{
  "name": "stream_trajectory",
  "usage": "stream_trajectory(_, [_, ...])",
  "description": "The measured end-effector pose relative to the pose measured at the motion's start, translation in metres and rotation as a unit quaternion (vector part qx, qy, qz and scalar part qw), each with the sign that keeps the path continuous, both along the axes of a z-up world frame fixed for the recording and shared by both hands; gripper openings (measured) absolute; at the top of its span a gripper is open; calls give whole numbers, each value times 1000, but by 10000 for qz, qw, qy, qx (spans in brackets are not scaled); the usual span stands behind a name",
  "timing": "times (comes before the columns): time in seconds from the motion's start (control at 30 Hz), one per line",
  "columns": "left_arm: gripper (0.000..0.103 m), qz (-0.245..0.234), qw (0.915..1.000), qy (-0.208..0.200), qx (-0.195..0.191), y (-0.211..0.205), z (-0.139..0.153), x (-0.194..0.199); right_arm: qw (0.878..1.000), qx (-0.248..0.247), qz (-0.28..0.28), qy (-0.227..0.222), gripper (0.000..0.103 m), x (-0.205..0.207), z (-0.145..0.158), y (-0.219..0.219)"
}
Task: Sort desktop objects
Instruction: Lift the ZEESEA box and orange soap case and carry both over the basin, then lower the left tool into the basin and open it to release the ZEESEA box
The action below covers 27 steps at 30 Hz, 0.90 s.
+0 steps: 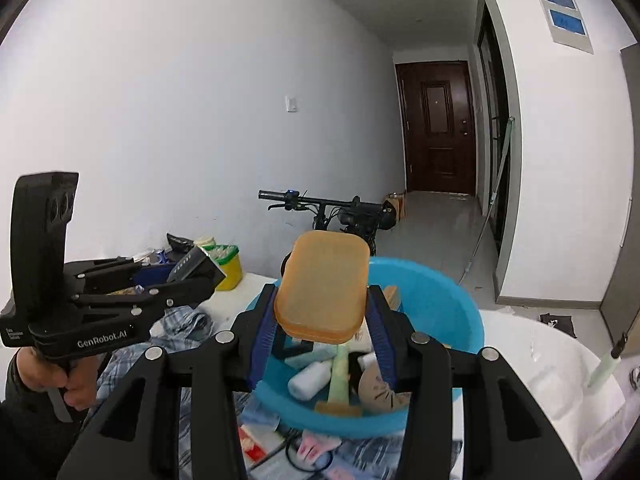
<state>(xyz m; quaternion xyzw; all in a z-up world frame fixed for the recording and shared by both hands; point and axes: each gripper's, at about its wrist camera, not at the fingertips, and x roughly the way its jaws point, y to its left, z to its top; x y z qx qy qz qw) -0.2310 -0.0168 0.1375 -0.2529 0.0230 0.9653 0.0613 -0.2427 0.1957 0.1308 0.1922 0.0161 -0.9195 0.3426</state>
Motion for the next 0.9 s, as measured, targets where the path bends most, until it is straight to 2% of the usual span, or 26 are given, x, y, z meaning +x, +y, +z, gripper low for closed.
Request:
stream_trajectory(0.1, [33,121,9998,73,-111,1,4,-15,10000,-26,5,-5,43,-12,2,-6])
stream_trajectory(0.2, [33,59,10000,34,-30,0,4,-32,10000,-4,37,-22,43,-22,1,-10])
stream_trajectory(0.53, [33,27,9993,-339,141,-11,-30,-72,9993,221,71,-279,43,-46,-17,-20])
stream_trajectory(0.9, [33,40,9981,-621,43,-3,-55,-85,9978,292,119,-579,43,-62,-36,-18])
